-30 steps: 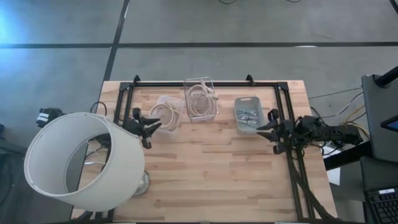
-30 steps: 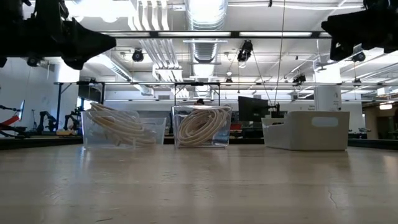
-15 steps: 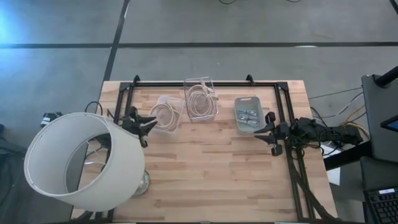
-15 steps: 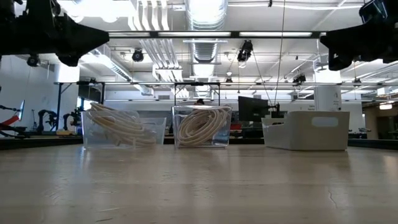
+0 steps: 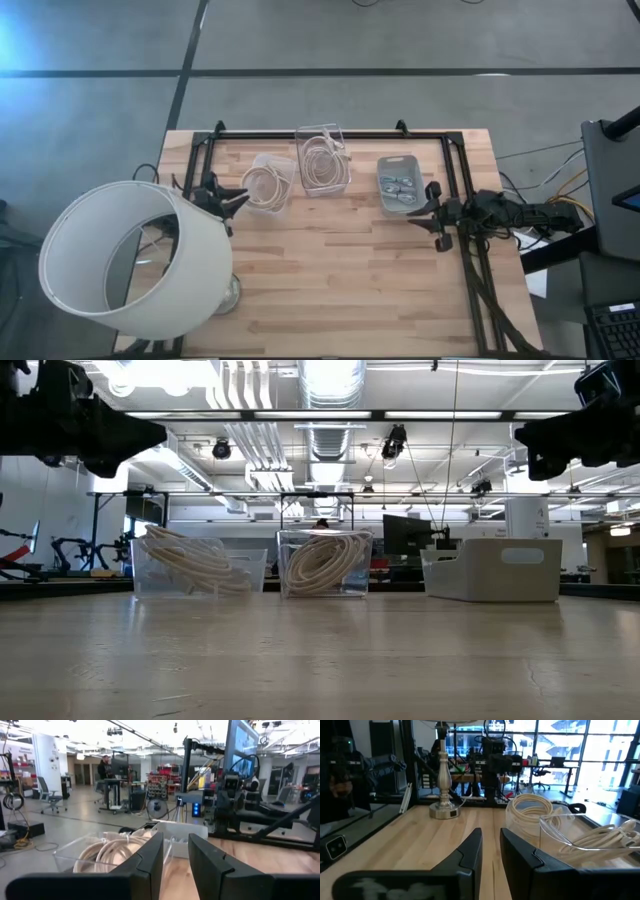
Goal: Pick & Place USB Port
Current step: Return to Home Position
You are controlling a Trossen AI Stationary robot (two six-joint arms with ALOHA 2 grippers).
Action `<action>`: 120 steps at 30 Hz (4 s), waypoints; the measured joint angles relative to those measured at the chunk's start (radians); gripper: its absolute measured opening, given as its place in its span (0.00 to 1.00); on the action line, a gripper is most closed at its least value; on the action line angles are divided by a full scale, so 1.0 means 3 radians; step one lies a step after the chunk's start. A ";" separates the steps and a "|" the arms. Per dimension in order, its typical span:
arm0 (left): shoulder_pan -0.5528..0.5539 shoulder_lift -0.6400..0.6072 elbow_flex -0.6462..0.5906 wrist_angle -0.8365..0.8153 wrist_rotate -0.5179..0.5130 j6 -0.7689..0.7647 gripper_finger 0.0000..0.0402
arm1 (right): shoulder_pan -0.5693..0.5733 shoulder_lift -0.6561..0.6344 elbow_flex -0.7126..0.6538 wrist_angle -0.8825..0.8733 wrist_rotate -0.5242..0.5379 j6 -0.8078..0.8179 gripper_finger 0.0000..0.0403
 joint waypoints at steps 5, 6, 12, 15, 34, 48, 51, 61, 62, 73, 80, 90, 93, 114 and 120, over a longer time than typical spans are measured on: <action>0.0003 -0.0201 -0.0001 -0.0359 -0.0076 -0.0089 0.23 | -0.0001 0.0000 -0.0033 -0.0002 0.0007 0.0000 0.16; 0.0003 -0.0238 -0.0003 -0.0427 -0.0120 -0.0118 0.23 | -0.0001 0.0000 -0.0043 -0.0002 0.0015 0.0005 0.16; 0.0002 -0.0349 -0.0004 -0.0582 -0.0207 -0.0210 0.23 | -0.0001 0.0000 -0.0055 0.0004 0.0033 0.0015 0.16; 0.0002 -0.0327 -0.0004 -0.0586 -0.0206 -0.0201 0.23 | -0.0001 0.0012 -0.0055 0.0008 0.0033 0.0014 0.15; 0.0000 -0.0051 -0.0006 -0.0615 -0.0206 -0.0200 0.23 | -0.0001 0.0050 -0.0055 0.0006 0.0032 0.0003 0.19; 0.0000 -0.0051 -0.0006 -0.0617 -0.0206 -0.0195 0.23 | -0.0001 0.0052 -0.0055 0.0008 0.0032 0.0014 0.21; 0.0000 -0.0050 -0.0006 -0.0617 -0.0204 -0.0195 0.23 | -0.0001 0.0052 -0.0055 0.0008 0.0032 0.0015 0.19; 0.0000 -0.0050 -0.0006 -0.0619 -0.0204 -0.0194 0.23 | -0.0001 0.0052 -0.0055 0.0007 0.0032 0.0017 0.18; 0.0000 -0.0050 -0.0006 -0.0619 -0.0204 -0.0194 0.23 | -0.0001 0.0052 -0.0055 0.0008 0.0032 0.0023 0.18; 0.0003 -0.0049 -0.0006 -0.0619 -0.0204 -0.0194 0.23 | -0.0001 0.0052 -0.0055 0.0008 0.0032 0.0020 0.22; 0.0003 -0.0049 -0.0006 -0.0620 -0.0204 -0.0193 0.23 | -0.0001 0.0052 -0.0055 0.0007 0.0032 0.0015 0.21; 0.0001 -0.0049 -0.0006 -0.0620 -0.0204 -0.0193 0.23 | -0.0001 0.0052 -0.0054 0.0105 0.0031 -0.0062 0.17; -0.0001 -0.0049 -0.0006 -0.0620 -0.0203 -0.0193 0.23 | -0.0002 0.0055 -0.0053 0.0101 0.0031 -0.0092 0.18; 0.0000 -0.0049 -0.0006 -0.0620 -0.0203 -0.0193 0.23 | -0.0001 0.0054 -0.0053 0.0012 0.0029 0.0118 0.20; 0.0000 -0.0049 -0.0006 -0.0620 -0.0203 -0.0193 0.23 | -0.0001 0.0080 -0.0053 0.0003 0.0025 0.0014 0.17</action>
